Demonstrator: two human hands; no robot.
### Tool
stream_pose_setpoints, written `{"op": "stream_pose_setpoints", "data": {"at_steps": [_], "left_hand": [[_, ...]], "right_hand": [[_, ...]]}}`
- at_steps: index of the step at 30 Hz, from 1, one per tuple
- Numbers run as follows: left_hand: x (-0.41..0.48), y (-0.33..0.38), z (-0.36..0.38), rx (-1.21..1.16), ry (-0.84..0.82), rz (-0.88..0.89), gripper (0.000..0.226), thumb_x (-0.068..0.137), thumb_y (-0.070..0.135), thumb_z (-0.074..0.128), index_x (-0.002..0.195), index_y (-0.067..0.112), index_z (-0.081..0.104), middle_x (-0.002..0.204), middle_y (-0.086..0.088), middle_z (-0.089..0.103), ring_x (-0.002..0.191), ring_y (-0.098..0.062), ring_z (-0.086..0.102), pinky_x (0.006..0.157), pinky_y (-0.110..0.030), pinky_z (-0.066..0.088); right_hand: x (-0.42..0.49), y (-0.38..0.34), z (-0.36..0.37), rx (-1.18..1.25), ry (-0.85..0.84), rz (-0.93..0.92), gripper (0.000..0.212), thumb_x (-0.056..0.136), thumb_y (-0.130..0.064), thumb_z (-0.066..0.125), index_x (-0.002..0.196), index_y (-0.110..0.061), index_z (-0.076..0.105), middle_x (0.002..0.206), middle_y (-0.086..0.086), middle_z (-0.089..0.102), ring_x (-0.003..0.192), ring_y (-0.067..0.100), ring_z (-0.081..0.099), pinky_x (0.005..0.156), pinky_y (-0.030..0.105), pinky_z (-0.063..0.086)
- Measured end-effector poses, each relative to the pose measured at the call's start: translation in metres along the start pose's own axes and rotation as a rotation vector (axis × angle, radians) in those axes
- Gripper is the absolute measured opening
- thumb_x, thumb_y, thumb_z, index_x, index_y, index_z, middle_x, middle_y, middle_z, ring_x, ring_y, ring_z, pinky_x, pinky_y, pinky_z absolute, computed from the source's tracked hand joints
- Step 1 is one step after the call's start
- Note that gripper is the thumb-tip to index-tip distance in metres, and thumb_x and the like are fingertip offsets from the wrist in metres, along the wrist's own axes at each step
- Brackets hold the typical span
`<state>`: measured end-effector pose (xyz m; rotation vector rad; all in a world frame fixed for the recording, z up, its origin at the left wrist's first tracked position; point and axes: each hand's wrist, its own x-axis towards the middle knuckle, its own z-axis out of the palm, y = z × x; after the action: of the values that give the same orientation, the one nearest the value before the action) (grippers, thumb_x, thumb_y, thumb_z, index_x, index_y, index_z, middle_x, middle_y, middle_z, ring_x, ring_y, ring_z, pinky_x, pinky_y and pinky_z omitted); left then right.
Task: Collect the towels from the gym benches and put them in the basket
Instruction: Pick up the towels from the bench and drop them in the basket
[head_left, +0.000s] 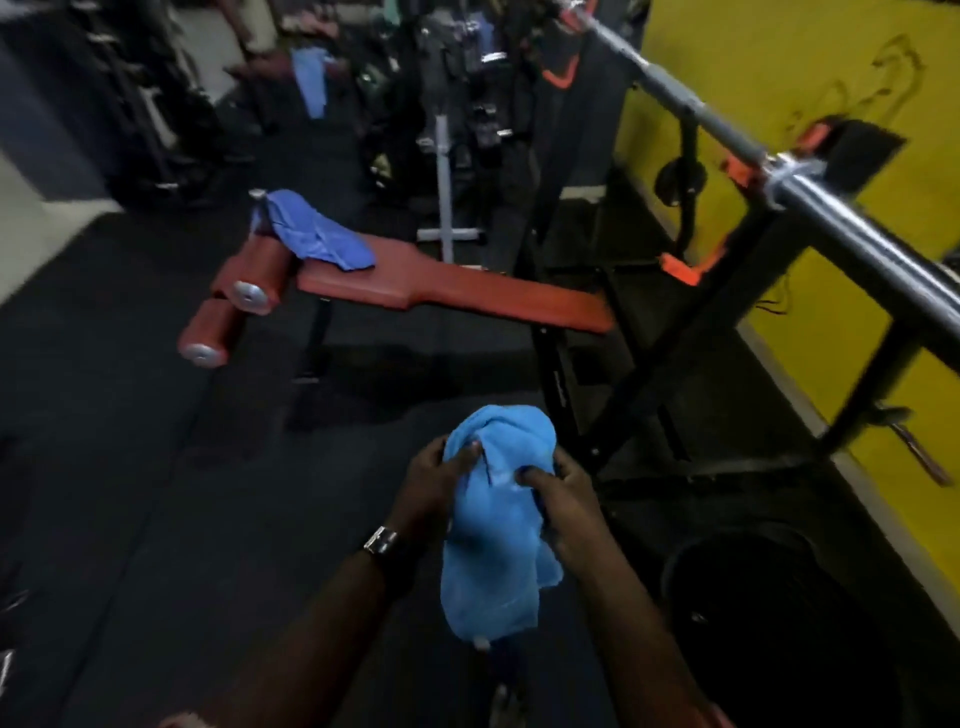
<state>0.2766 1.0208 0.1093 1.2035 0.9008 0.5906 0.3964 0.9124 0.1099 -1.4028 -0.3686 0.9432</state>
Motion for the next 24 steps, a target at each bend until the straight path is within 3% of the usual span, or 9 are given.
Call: {"op": "stream_pose_setpoints", "data": {"at_steps": [3,6,8,11,14,16,18,21,24], "left_hand": [[0.036,0.007,-0.025,-0.044,0.115,0.008,0.028,0.091,0.018,0.068,0.113,0.001,0.066,0.079,0.0,0.071,0.066,-0.004,0.065,0.055,-0.017,0.052],[0.065,0.014,-0.05,-0.048,-0.049,0.12,0.047,0.086,0.028,0.073,0.129,0.014,0.059,0.114,-0.004,0.073,0.102,-0.015,0.069,0.081,-0.027,0.058],[0.091,0.02,-0.065,-0.028,-0.139,0.152,0.057,0.08,0.027,0.076,0.132,0.017,0.057,0.128,-0.006,0.067,0.118,-0.019,0.064,0.095,-0.032,0.055],[0.144,0.031,-0.084,0.002,-0.059,0.106,0.044,0.066,0.025,0.086,0.108,0.029,0.073,0.113,-0.001,0.075,0.108,-0.016,0.069,0.088,-0.029,0.056],[0.209,0.048,-0.109,0.037,0.101,0.11,0.032,0.069,0.006,0.083,0.096,0.016,0.071,0.102,-0.009,0.073,0.092,-0.014,0.07,0.081,-0.029,0.057],[0.255,0.065,-0.132,0.084,0.154,0.106,0.028,0.076,-0.01,0.075,0.093,0.011,0.067,0.095,-0.012,0.07,0.076,0.0,0.068,0.069,-0.018,0.054],[0.293,0.083,-0.153,0.161,0.186,0.122,0.024,0.076,-0.011,0.072,0.09,0.008,0.067,0.09,-0.01,0.068,0.066,0.005,0.063,0.064,-0.014,0.051],[0.348,0.108,-0.191,0.229,0.201,0.139,0.019,0.068,0.011,0.066,0.083,-0.002,0.067,0.08,-0.006,0.063,0.07,-0.009,0.055,0.065,-0.032,0.049],[0.391,0.124,-0.22,0.255,0.197,0.166,0.032,0.069,0.017,0.067,0.088,-0.008,0.068,0.084,-0.005,0.067,0.076,-0.012,0.059,0.072,-0.047,0.053]], "right_hand": [[0.051,-0.014,0.03,-0.039,0.001,0.017,0.03,0.08,-0.009,0.059,0.096,-0.029,0.074,0.094,0.006,0.076,0.09,0.026,0.071,0.08,0.042,0.056],[0.095,-0.028,0.061,-0.024,-0.053,0.025,0.023,0.08,-0.022,0.057,0.094,-0.032,0.074,0.089,0.007,0.076,0.08,0.021,0.07,0.07,0.035,0.056],[0.133,-0.033,0.089,0.0,-0.109,0.028,0.022,0.082,-0.019,0.057,0.094,-0.027,0.074,0.085,0.008,0.075,0.076,0.019,0.069,0.063,0.029,0.054],[0.192,-0.039,0.138,0.026,-0.145,0.037,0.029,0.089,-0.003,0.049,0.097,-0.019,0.071,0.087,0.01,0.073,0.077,0.019,0.067,0.065,0.031,0.054],[0.249,-0.05,0.182,0.04,-0.155,0.057,0.027,0.091,0.0,0.049,0.102,-0.014,0.069,0.094,0.016,0.071,0.082,0.025,0.066,0.071,0.038,0.054],[0.289,-0.062,0.212,0.036,-0.155,0.067,0.025,0.091,0.001,0.05,0.108,-0.008,0.067,0.102,0.022,0.07,0.089,0.028,0.066,0.084,0.044,0.053],[0.324,-0.073,0.237,0.011,-0.157,0.061,0.025,0.091,0.002,0.051,0.11,-0.005,0.066,0.102,0.023,0.07,0.089,0.028,0.066,0.087,0.044,0.053],[0.38,-0.083,0.282,-0.018,-0.153,0.046,0.026,0.092,0.0,0.052,0.112,-0.007,0.067,0.096,0.014,0.073,0.084,0.022,0.069,0.075,0.033,0.057],[0.423,-0.085,0.317,-0.047,-0.146,0.086,0.024,0.092,-0.006,0.054,0.112,-0.011,0.068,0.105,0.016,0.073,0.096,0.028,0.069,0.086,0.041,0.056]]}}
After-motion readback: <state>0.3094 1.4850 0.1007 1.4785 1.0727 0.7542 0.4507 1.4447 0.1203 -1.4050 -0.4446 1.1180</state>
